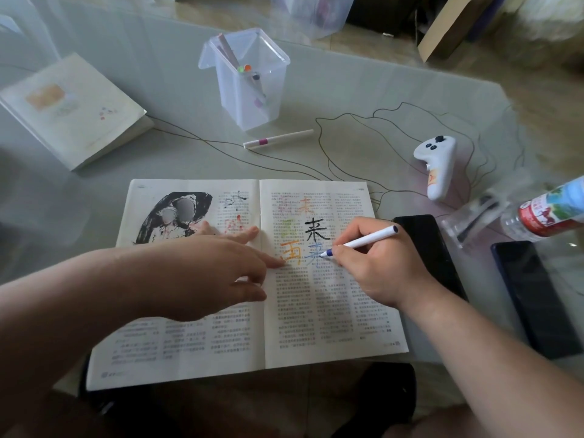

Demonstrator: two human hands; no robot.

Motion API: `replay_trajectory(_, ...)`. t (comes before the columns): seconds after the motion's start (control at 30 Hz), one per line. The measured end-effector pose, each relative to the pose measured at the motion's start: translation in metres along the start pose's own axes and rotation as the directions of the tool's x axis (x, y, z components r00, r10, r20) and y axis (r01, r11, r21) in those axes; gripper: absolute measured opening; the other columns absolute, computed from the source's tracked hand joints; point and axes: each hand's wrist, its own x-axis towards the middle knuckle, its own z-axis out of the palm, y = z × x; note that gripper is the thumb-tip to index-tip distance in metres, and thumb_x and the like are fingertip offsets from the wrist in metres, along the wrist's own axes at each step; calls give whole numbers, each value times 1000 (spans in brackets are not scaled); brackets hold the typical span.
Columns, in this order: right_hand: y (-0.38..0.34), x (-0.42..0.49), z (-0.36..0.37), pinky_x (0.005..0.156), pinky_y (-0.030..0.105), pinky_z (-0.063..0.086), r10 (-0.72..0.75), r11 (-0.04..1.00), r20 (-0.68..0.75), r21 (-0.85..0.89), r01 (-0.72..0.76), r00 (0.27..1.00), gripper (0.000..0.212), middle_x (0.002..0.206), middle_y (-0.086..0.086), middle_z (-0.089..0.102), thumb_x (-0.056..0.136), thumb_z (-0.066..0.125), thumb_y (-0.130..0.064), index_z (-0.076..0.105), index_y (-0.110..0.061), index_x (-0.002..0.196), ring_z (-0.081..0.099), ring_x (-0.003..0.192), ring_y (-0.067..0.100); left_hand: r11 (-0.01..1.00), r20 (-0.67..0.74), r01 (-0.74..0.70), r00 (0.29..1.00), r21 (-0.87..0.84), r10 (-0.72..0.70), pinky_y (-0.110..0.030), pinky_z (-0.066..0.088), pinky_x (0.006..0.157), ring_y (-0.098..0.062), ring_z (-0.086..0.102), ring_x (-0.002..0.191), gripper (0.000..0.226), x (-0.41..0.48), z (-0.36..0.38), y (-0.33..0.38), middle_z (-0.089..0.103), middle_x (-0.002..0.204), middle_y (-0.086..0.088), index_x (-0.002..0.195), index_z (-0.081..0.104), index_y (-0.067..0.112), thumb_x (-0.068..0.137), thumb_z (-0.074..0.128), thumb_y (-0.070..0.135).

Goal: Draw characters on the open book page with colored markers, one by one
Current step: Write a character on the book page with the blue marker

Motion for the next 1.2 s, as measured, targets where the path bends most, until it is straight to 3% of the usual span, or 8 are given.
replay_trajectory(0.13,1,4,-6,44,13,34,21,997,13,-79,-20,1000,20,47,-11,55,76,73,-5,60,-5,60,46,46,3,1000,-54,15,998,-27,-16,-56,5,120,0,-9,146,30,3,2,-1,23,140,53,78,51,40,96,36,60)
replay_trajectory(0.23,-1,2,-8,45,15,33,7,1000,-47,-1,-7,999,19,46,-11,54,74,69,-5,58,-5,59,45,45,4,994,-279,14,959,-112,-45,-44,39,110,-5,36,141,37,5,8,-7,53,134,34,85,57,47,85,30,72)
replay_trajectory(0.27,-2,1,-9,46,18,33,3,996,-81,93,5,997,15,49,-8,55,73,68,-6,59,-4,60,44,46,7,990,-403,-8,914,-138,-49,-39,50,95,-3,57,120,44,4,8,-9,67,117,24,88,61,43,82,30,73)
replay_trajectory(0.33,-9,1,-9,49,27,34,-7,957,-141,286,47,990,10,55,7,58,71,65,-9,61,-7,62,48,55,18,987,-612,-68,790,-144,-35,-34,54,66,-1,61,71,48,2,7,-10,69,77,18,86,65,33,82,37,71)
replay_trajectory(0.4,-19,2,-11,54,29,39,-24,895,-145,438,86,989,10,58,7,62,73,65,-9,66,-13,64,53,60,24,967,-691,-125,720,-221,-65,-30,53,57,-1,62,58,41,-3,2,-4,67,62,16,82,69,31,79,50,67)
replay_trajectory(0.57,-42,-5,-12,58,27,45,-125,759,26,647,79,992,10,59,11,61,74,63,-2,67,-11,70,58,58,21,883,-604,-193,788,-428,-120,-20,55,63,4,69,60,10,-6,-3,9,72,72,22,81,72,33,85,69,41)
replay_trajectory(0.8,-49,-11,-8,56,21,44,-181,813,98,575,93,979,6,66,24,64,77,66,-6,68,-10,74,57,60,19,881,-573,-211,816,-424,-80,-20,54,63,5,69,64,23,-9,-4,13,73,78,21,85,75,29,89,58,44)
replay_trajectory(1.2,-54,-14,-5,59,26,50,-217,860,178,500,101,960,6,68,14,71,82,72,-10,73,-12,77,65,62,19,886,-608,-283,794,-367,2,-22,50,52,-7,65,53,29,-8,-7,21,65,69,27,74,70,26,95,56,41)
